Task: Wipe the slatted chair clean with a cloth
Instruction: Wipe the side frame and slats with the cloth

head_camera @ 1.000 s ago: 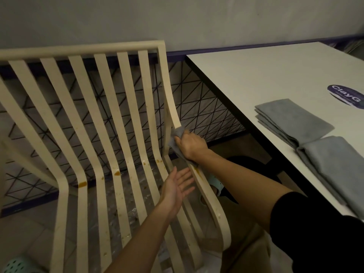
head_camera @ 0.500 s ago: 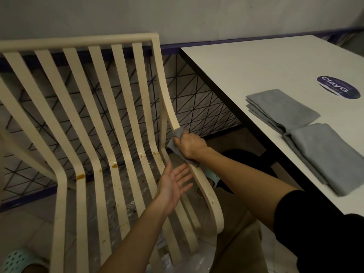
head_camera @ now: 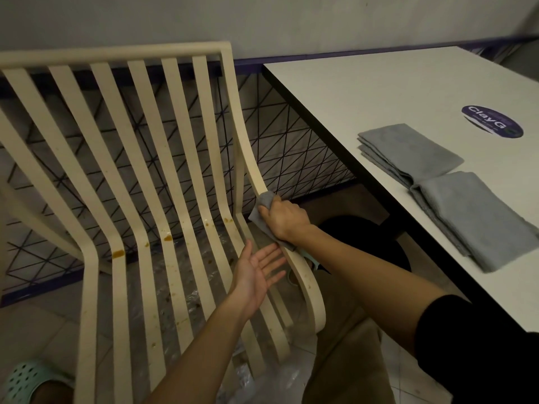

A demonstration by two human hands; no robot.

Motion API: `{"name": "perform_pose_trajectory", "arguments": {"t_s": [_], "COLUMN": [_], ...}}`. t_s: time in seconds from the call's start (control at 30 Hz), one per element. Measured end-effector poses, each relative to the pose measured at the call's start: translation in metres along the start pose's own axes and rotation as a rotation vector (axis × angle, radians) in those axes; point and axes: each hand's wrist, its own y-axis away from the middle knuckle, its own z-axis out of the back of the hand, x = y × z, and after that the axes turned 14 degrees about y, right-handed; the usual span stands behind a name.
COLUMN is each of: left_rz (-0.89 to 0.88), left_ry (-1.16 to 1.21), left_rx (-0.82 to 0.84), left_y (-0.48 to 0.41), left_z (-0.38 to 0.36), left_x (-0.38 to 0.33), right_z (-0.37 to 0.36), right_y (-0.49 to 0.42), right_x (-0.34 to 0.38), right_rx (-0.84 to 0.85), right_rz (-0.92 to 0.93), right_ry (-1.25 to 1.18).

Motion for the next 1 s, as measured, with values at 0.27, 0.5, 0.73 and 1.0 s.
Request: {"name": "perform_pose_trajectory", "arguments": {"t_s": [0.27,0.5,0.73,1.0], "left_rz": [-0.001,0.008,0.024,0.033], "left_ry": [0.032,0.065,0.119,0.045], "left_rx": [-0.004,-0.018,-0.020,-0.040], "left_y": [0.003,0.004,0.007,0.008], "left_z": [-0.001,-0.003,-0.003,-0.002], "left_x": [0.004,0.003,0.007,0.011], "right_z": [-0.005,-0.009,-0.016,-0.018], "right_y": [0.018,0.033,0.041,0.056], "right_x": [-0.002,-0.008,-0.010,-0.014], "right_rx": [-0.007,0.004,-0.016,-0.019], "right_rz": [-0.037,-0.029,-0.041,-0.049], "right_ry": [-0.024,-0.026,-0.021,-0.039]}}
